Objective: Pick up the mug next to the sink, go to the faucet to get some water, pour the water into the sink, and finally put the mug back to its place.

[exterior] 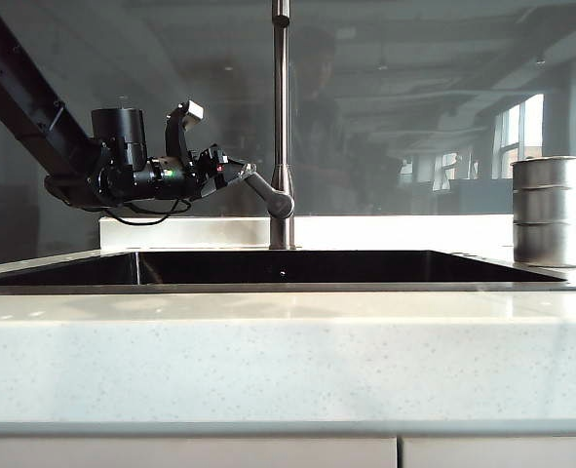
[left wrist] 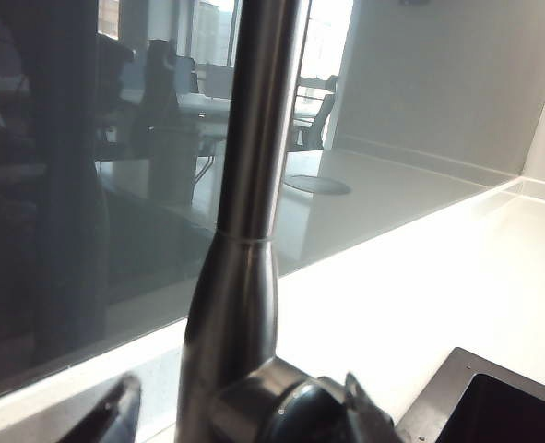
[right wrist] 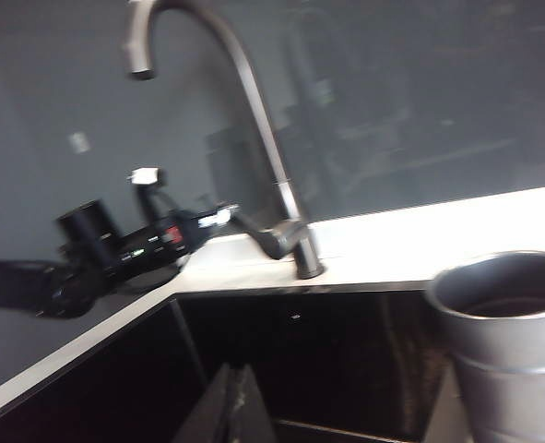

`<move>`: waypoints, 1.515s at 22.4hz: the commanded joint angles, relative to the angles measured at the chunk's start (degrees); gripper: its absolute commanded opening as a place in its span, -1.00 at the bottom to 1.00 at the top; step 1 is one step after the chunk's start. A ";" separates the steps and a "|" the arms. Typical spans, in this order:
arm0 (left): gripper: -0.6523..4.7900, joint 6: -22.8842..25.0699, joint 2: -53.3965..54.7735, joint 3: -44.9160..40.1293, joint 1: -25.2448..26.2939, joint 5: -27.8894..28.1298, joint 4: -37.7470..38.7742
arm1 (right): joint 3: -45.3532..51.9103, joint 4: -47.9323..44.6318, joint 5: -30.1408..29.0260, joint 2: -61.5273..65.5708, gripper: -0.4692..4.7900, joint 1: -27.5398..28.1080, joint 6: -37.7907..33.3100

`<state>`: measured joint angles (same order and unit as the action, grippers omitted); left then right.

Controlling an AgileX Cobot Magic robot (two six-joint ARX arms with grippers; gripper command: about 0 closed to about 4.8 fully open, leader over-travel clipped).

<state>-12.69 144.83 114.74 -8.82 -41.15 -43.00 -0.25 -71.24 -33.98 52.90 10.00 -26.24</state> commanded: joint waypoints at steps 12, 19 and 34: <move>0.23 0.26 0.26 -0.13 0.85 3.87 2.25 | 0.11 26.21 10.47 -12.50 -0.84 -4.02 5.81; 0.23 0.26 0.26 -0.13 0.85 3.87 2.27 | 0.09 53.42 19.37 -36.79 -0.84 -5.09 15.39; 0.23 0.26 0.26 -0.13 0.85 3.89 2.25 | 0.11 68.94 28.09 -53.00 -0.84 -5.05 20.50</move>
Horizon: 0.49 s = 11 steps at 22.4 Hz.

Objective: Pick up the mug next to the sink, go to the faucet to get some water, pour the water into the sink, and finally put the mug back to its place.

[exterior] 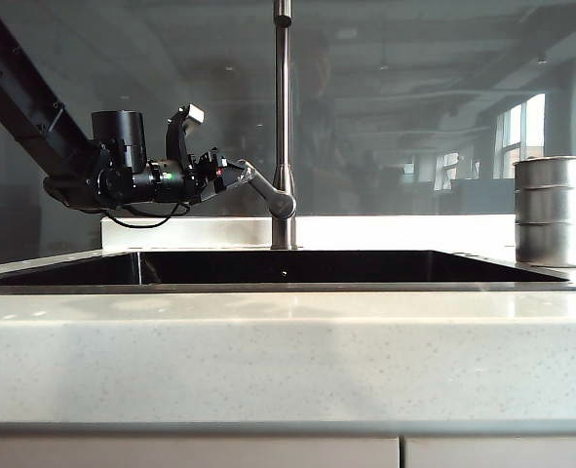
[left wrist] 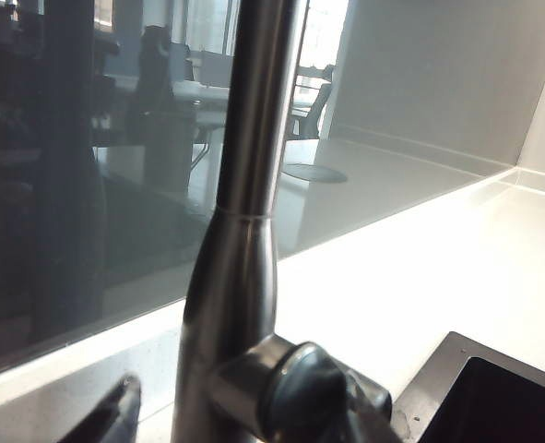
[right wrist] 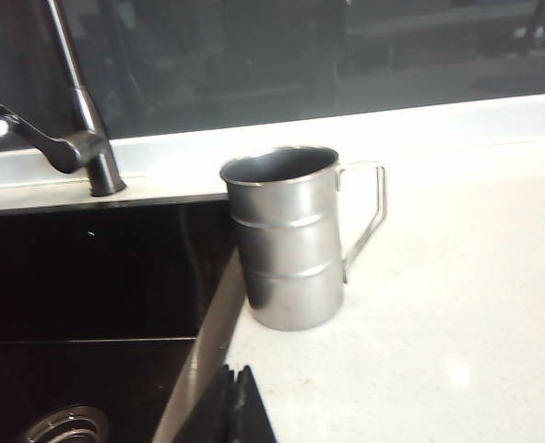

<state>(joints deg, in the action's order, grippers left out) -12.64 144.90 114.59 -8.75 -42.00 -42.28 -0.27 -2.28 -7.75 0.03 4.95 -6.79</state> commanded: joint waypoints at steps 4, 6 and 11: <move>0.23 0.22 0.20 0.02 0.79 4.79 1.53 | 0.13 0.70 5.09 -0.13 -0.84 0.00 1.05; 0.23 0.22 0.20 0.02 0.79 4.79 1.53 | 0.13 0.70 5.07 -0.13 -0.84 0.02 1.03; 0.23 0.22 0.20 0.02 0.79 4.79 1.53 | 0.13 0.70 4.59 -0.13 -0.84 0.00 1.07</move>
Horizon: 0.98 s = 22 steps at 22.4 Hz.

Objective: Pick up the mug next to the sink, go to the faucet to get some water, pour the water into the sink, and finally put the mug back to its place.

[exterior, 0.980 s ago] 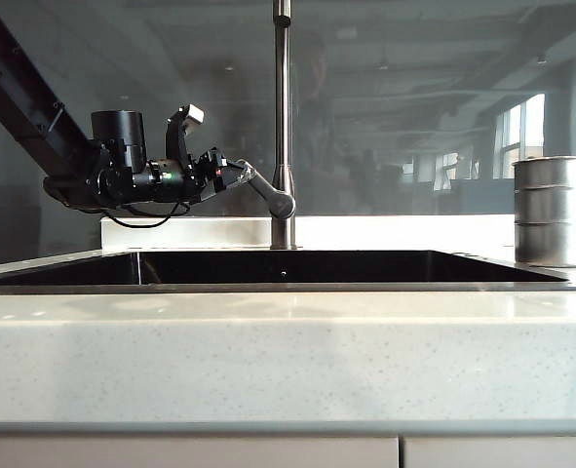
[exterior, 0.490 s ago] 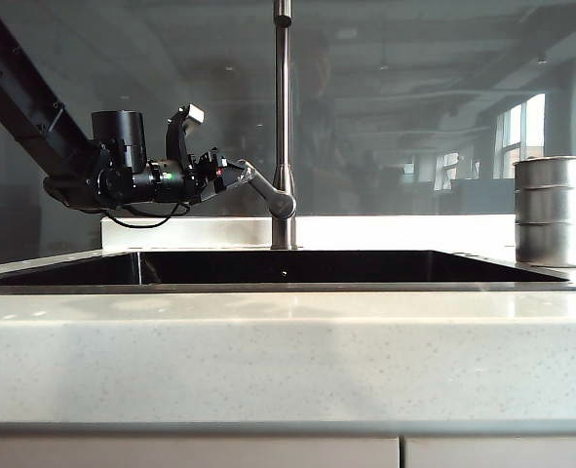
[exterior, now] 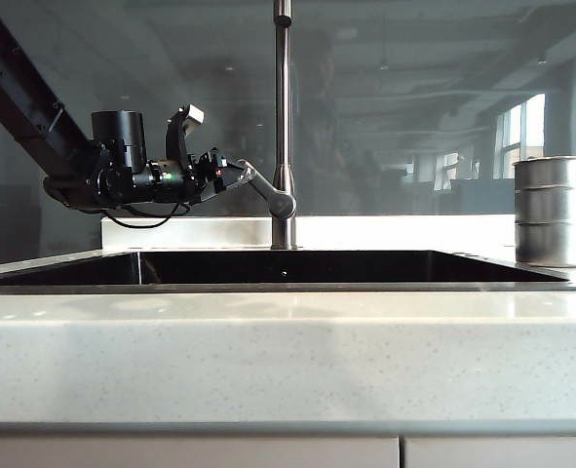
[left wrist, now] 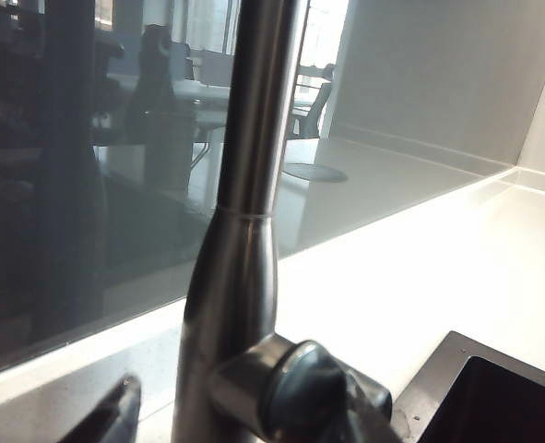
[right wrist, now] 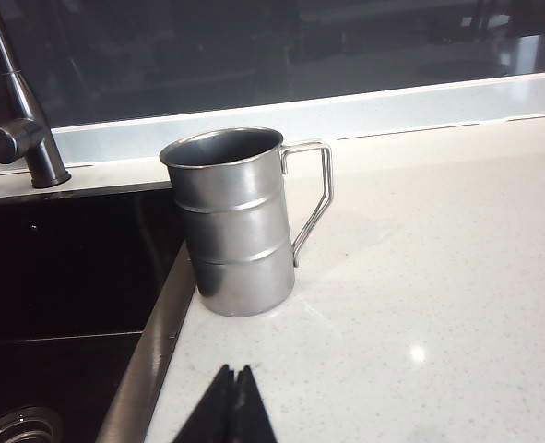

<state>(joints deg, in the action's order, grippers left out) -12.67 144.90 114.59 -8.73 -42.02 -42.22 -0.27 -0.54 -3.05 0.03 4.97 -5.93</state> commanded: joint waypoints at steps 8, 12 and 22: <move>0.23 0.24 0.20 0.02 0.76 4.81 1.46 | 0.13 -1.03 -1.38 -0.13 -0.84 0.02 1.68; 0.23 0.24 0.20 0.02 0.76 4.81 1.46 | 0.13 -1.03 -1.29 -0.13 -0.84 0.02 3.19; 0.23 0.24 0.20 0.00 0.76 4.81 1.46 | 0.13 -0.98 -0.48 -0.13 -0.84 0.11 3.17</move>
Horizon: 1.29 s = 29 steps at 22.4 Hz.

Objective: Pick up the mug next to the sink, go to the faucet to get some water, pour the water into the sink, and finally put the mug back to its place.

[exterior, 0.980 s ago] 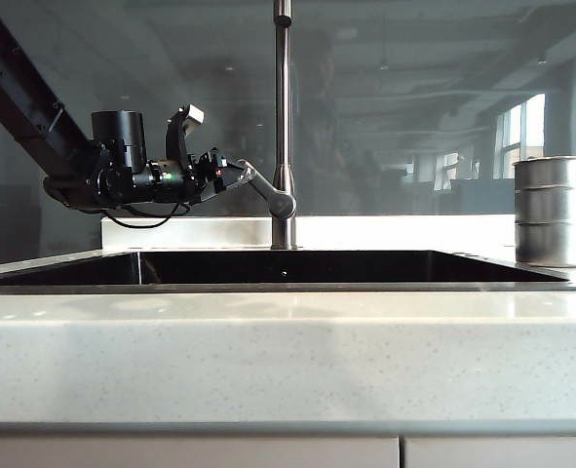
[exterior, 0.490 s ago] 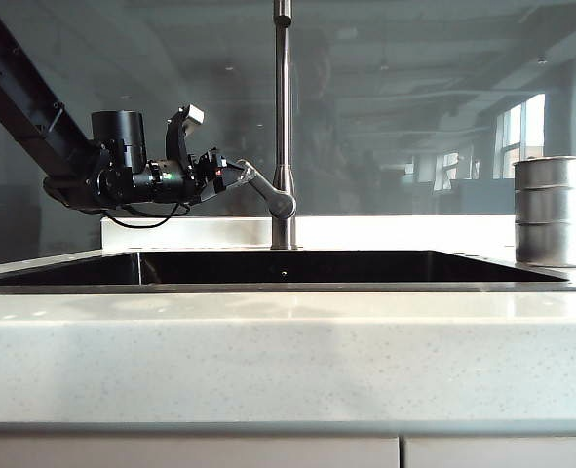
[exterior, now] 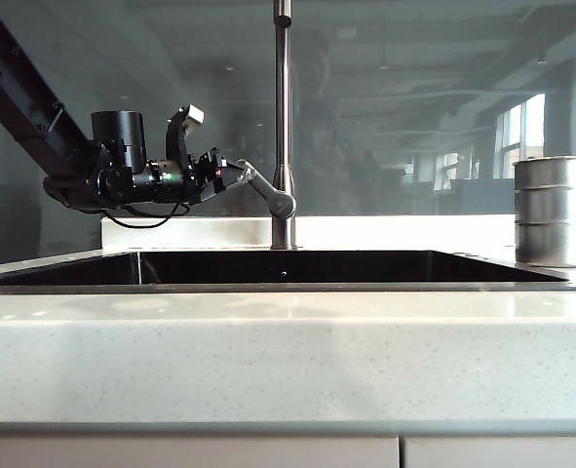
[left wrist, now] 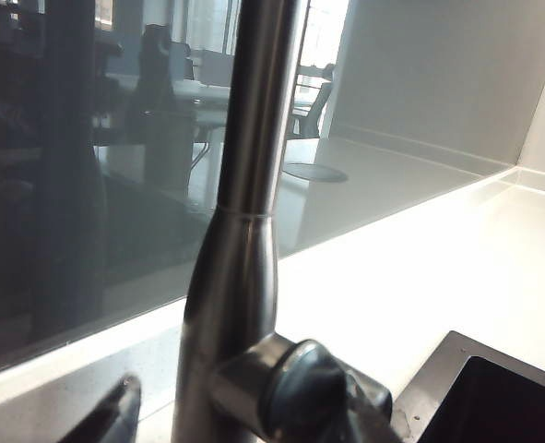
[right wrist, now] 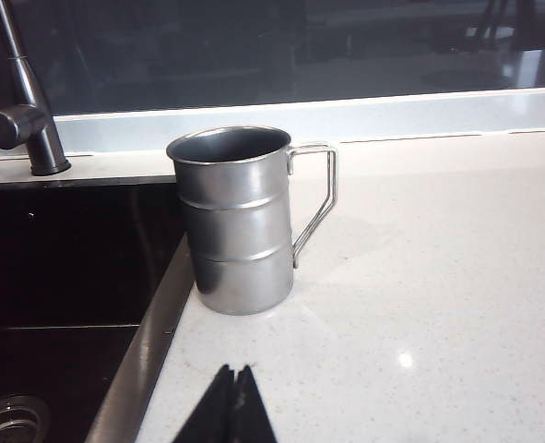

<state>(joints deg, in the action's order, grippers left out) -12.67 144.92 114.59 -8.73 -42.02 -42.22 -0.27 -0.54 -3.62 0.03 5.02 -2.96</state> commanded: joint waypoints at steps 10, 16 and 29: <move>0.23 0.24 0.17 0.00 0.76 4.81 1.46 | 0.13 -0.98 0.07 -0.13 -0.84 0.04 0.20; 0.23 0.24 0.17 0.00 0.76 4.81 1.46 | 0.13 -0.98 0.07 -0.13 -0.84 0.04 0.20; 0.23 -2.84 -1.29 0.00 0.76 3.61 2.91 | 0.13 -0.98 0.07 -0.13 -0.84 0.04 0.20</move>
<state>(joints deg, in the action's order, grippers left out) -13.23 144.70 114.45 -8.71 -42.02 -41.06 -0.27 -0.54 -3.64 0.03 5.04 -2.96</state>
